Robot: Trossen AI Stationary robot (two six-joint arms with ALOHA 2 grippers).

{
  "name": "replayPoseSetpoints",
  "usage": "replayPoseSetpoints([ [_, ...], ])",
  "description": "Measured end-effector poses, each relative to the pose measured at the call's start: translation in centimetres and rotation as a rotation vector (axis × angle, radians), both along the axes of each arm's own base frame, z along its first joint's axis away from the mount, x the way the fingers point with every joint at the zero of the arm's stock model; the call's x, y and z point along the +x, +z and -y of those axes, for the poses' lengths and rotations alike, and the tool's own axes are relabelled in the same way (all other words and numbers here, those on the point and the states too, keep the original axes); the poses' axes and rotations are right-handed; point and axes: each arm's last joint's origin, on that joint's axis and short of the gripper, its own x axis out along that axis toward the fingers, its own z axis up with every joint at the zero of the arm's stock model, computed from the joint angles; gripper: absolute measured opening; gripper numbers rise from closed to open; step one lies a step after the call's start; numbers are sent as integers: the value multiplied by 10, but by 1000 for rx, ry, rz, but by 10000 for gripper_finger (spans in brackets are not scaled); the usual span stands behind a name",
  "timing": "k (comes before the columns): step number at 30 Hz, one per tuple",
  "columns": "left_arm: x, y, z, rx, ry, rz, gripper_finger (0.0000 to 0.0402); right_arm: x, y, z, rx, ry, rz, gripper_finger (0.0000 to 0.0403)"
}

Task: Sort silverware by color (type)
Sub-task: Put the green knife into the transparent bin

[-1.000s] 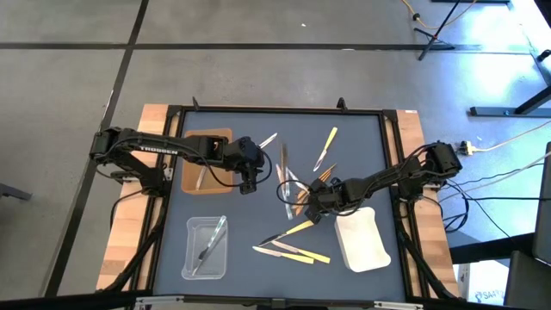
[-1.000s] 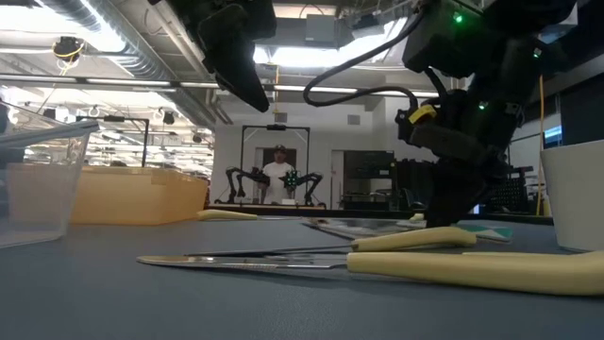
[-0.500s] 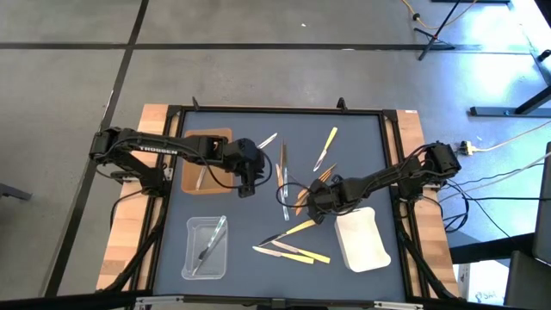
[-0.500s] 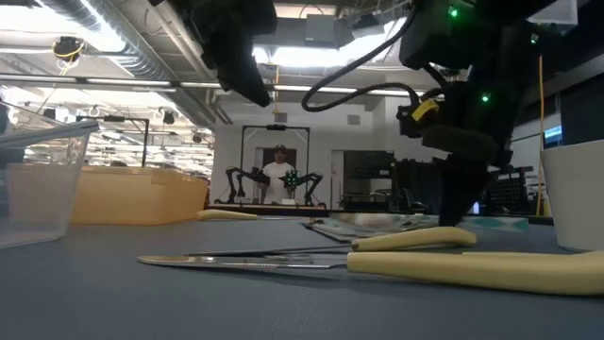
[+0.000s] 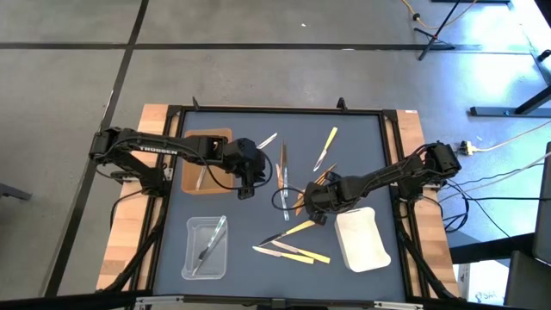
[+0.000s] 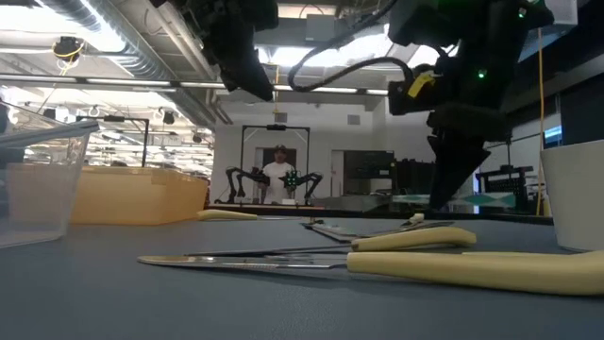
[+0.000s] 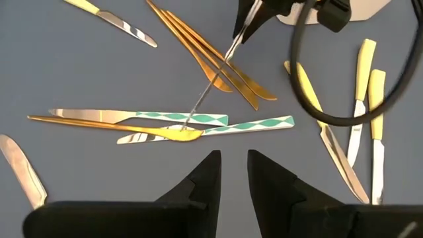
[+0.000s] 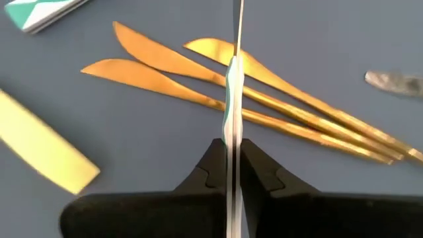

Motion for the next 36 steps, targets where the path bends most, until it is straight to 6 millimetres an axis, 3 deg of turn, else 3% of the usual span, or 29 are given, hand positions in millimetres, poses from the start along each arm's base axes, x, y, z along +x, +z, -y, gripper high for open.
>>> replayPoseSetpoints([
  [10, 3, 3, 0, 1, 2, 41, 69, 4, 12, -1, -97, 324, -84, 7],
  [20, 3, 3, 0, -16, 20, 42, 69, 5, 15, 2, -300, 613, -162, 7],
  [36, 6, 6, -1, -91, 98, 92, 69, 26, 28, 1, -574, 828, -88, 7],
])
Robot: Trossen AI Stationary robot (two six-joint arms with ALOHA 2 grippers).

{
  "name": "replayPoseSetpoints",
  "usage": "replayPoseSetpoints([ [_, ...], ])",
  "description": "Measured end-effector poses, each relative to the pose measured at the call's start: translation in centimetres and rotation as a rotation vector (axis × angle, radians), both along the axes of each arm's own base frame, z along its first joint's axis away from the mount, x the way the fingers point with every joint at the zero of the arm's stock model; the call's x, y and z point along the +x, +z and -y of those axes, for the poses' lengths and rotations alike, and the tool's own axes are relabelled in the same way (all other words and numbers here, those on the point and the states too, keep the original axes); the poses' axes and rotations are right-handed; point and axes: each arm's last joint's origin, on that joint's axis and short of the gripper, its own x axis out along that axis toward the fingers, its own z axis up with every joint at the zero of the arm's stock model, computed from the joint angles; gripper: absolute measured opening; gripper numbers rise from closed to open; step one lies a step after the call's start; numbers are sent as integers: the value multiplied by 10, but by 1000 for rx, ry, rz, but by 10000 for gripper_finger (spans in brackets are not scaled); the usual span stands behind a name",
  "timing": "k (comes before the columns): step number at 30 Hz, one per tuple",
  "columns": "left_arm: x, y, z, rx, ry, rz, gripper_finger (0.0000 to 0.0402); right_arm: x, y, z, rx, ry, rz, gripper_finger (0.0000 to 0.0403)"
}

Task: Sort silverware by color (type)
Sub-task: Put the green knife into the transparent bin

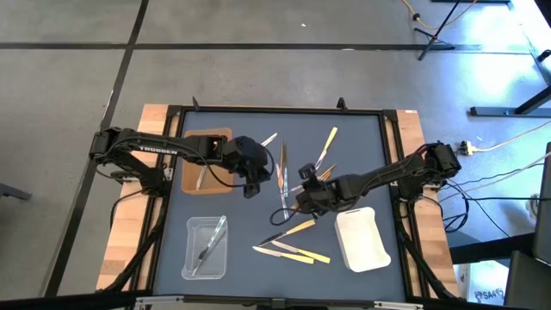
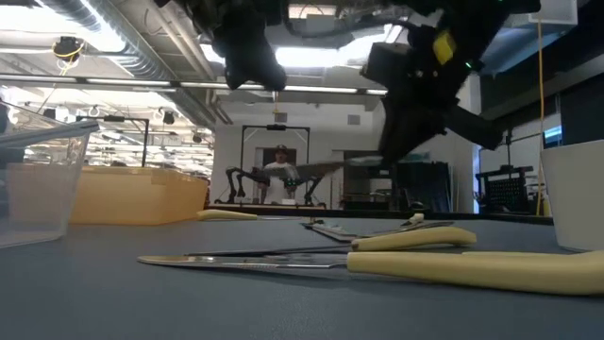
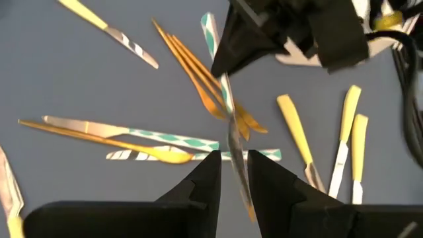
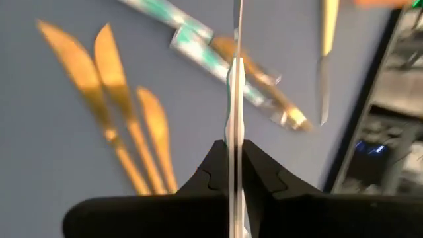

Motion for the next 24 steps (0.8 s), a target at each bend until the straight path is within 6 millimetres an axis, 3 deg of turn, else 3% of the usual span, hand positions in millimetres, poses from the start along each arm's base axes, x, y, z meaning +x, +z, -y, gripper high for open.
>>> replayPoseSetpoints([
  [15, 1, 2, 3, -225, 63, 11, 69, 35, 52, -8, -190, 250, 194, 7],
  [24, 1, 2, 4, -323, 88, 5, 69, 42, 61, -10, -257, 334, 256, 7],
])
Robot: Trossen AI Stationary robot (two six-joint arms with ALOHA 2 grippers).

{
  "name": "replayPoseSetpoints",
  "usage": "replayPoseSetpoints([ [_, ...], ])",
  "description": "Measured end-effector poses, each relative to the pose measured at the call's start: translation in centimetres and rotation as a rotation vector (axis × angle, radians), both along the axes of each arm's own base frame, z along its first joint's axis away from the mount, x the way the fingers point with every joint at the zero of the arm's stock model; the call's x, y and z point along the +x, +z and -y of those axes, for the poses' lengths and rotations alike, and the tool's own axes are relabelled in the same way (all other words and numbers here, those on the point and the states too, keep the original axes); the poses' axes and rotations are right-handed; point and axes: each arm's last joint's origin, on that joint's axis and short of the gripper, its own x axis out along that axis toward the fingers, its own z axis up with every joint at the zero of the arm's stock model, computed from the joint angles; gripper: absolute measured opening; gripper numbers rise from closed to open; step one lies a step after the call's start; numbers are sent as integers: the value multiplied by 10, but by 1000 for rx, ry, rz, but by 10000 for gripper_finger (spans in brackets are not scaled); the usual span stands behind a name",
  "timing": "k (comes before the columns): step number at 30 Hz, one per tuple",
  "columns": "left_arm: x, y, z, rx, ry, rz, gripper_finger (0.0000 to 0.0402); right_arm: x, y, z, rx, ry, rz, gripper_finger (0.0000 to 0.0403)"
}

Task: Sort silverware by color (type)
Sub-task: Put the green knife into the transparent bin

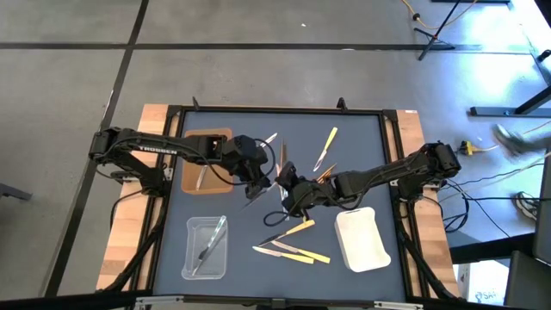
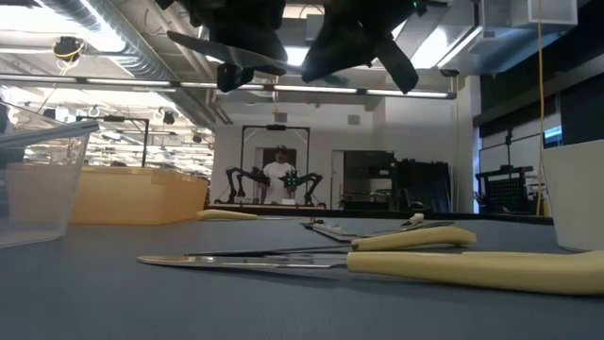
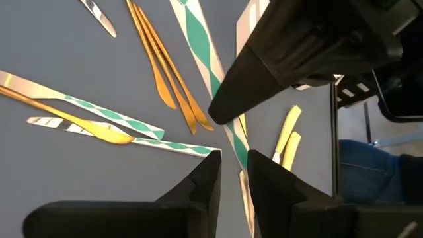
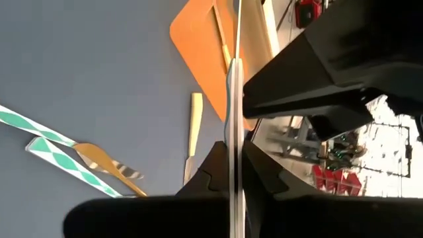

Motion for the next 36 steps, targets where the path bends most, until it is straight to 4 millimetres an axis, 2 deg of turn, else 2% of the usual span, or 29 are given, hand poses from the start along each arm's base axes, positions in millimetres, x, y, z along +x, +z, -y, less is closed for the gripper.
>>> replayPoseSetpoints([
  [15, 0, 0, 0, -62, 55, -9, 69, 0, 0, 0, -13, 26, -9, 7],
  [36, 2, 2, 1, -94, 18, 17, 69, 3, 4, -1, -7, 36, 34, 7],
])
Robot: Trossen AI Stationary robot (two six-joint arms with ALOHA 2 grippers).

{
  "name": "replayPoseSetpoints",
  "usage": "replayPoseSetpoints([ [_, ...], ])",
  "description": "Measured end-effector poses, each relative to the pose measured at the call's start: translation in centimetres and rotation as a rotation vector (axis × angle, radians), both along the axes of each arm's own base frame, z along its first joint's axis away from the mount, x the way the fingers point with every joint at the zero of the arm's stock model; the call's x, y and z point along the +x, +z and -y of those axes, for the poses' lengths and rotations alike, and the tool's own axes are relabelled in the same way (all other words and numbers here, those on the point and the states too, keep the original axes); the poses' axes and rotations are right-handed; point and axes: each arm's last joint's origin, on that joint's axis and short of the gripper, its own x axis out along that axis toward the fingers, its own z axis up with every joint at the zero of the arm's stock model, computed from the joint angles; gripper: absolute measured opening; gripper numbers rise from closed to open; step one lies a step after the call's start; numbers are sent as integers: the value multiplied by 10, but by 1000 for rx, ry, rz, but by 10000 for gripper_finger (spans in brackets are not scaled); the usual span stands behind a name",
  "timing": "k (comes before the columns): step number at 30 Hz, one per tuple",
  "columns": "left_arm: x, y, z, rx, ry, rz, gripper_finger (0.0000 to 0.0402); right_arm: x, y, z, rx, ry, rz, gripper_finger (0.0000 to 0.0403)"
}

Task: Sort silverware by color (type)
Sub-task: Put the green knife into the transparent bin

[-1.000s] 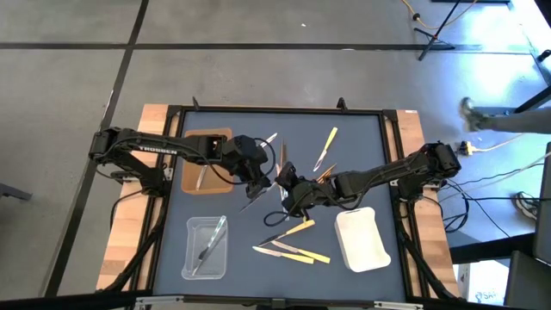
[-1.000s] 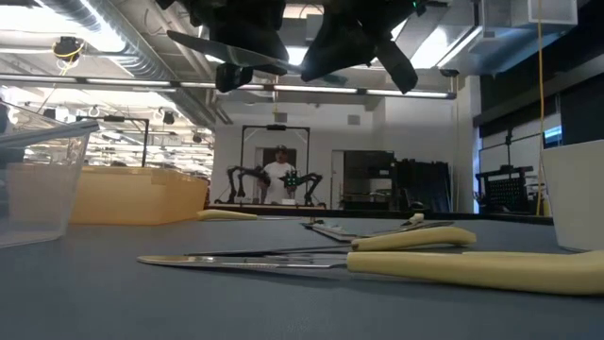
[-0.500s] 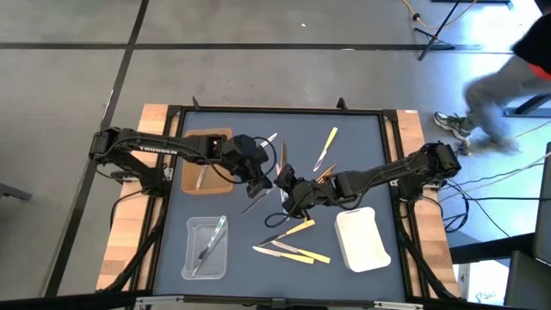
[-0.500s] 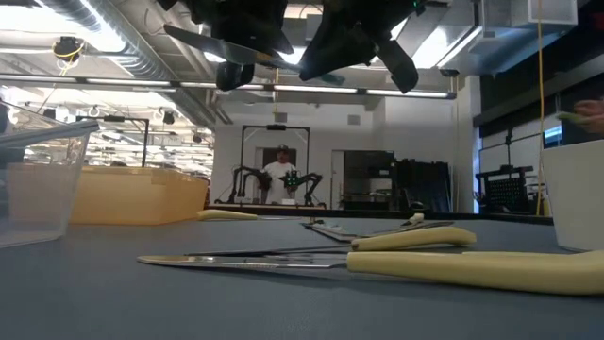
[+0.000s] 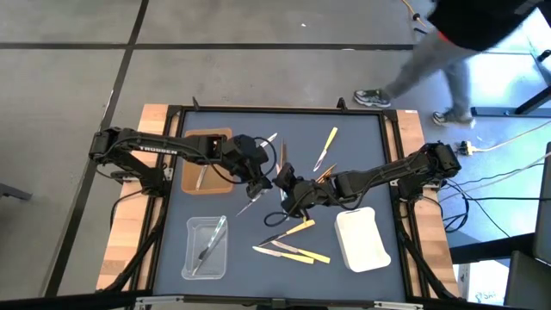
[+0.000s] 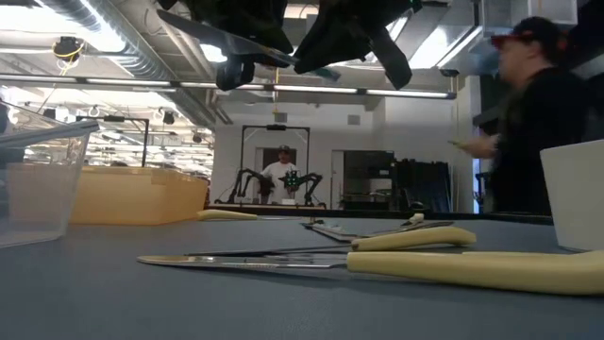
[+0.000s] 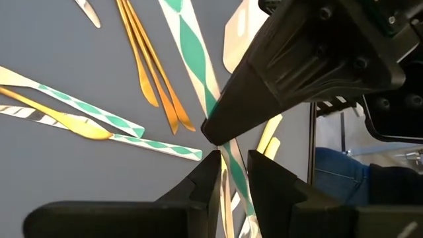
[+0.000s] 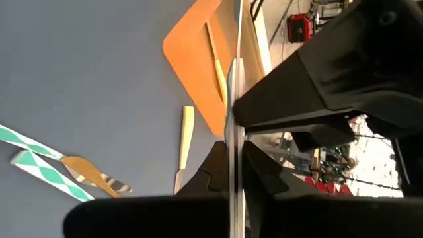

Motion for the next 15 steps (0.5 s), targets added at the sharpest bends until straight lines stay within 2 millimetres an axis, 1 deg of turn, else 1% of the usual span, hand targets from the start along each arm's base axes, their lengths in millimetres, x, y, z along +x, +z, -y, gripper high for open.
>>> replayPoseSetpoints([
  [7, 0, 0, 0, -3, -2, 1, 69, 2, 3, 0, -5, -17, 39, 7],
  [15, 0, 0, 0, -3, -1, 1, 66, 2, 3, 0, -6, -21, 44, 7],
])
